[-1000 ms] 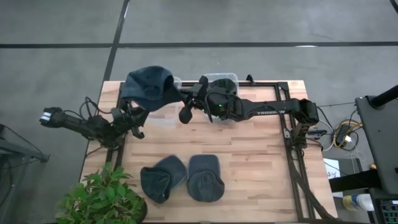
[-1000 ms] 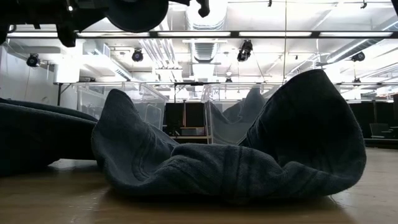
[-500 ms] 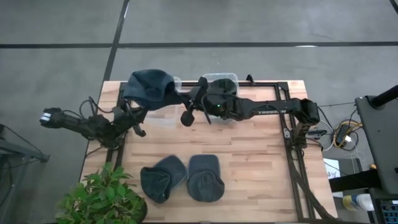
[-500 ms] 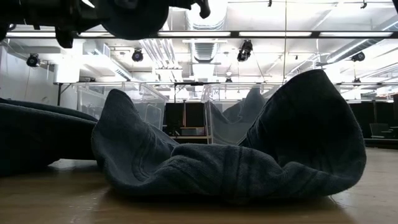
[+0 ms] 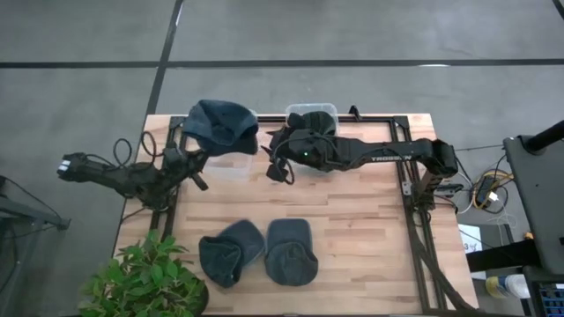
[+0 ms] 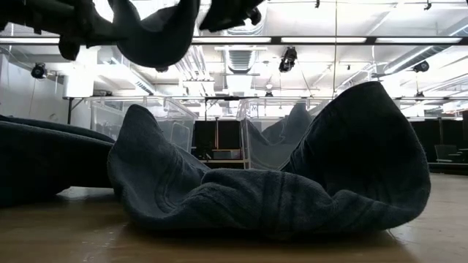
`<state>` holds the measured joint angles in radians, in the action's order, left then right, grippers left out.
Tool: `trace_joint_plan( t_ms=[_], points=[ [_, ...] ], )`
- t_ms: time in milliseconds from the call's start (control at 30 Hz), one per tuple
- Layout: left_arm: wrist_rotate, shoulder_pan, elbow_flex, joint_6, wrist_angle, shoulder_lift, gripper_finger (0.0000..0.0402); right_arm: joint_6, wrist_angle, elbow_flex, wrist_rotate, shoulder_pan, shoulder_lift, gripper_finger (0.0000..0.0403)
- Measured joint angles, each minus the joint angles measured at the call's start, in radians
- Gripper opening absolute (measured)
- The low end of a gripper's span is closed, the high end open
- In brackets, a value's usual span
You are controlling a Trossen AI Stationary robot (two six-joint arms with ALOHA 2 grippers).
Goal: Pick & Place hat
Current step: Put the right blue cap into the left transparent bin
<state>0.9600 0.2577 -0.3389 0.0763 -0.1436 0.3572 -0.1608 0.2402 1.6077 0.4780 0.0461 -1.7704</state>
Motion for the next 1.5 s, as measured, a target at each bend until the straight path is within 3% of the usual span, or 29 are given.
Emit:
trace_joint_plan(
  t_ms=[233,333,500,833,1200,1367,1500],
  points=[
    [0.054,0.001,-0.135,0.130,0.264,-0.017,0.0006,0.004,0.154,0.000,-0.002,-0.009,0.043,0.0239],
    [0.097,-0.001,-0.201,0.286,0.455,-0.021,0.0006,0.004,0.210,0.000,-0.004,-0.017,0.060,0.0247],
    [0.074,-0.001,-0.274,0.547,0.723,-0.020,0.0006,0.022,0.282,0.000,-0.004,-0.037,0.076,0.0251],
    [-0.080,-0.021,-0.281,0.632,0.631,-0.007,0.0006,0.091,0.417,0.000,-0.005,-0.088,0.100,0.0247],
    [-0.319,-0.047,-0.264,0.796,0.591,0.136,0.0006,0.108,0.460,-0.002,-0.007,-0.135,0.100,0.0235],
    [-0.361,-0.127,-0.331,0.783,0.628,0.190,0.0006,0.109,0.460,-0.003,-0.007,-0.137,0.100,0.0240],
    [-0.407,-0.257,-0.407,0.792,0.726,0.225,0.0006,0.109,0.460,-0.003,-0.007,-0.141,0.100,0.0238]
  ],
)
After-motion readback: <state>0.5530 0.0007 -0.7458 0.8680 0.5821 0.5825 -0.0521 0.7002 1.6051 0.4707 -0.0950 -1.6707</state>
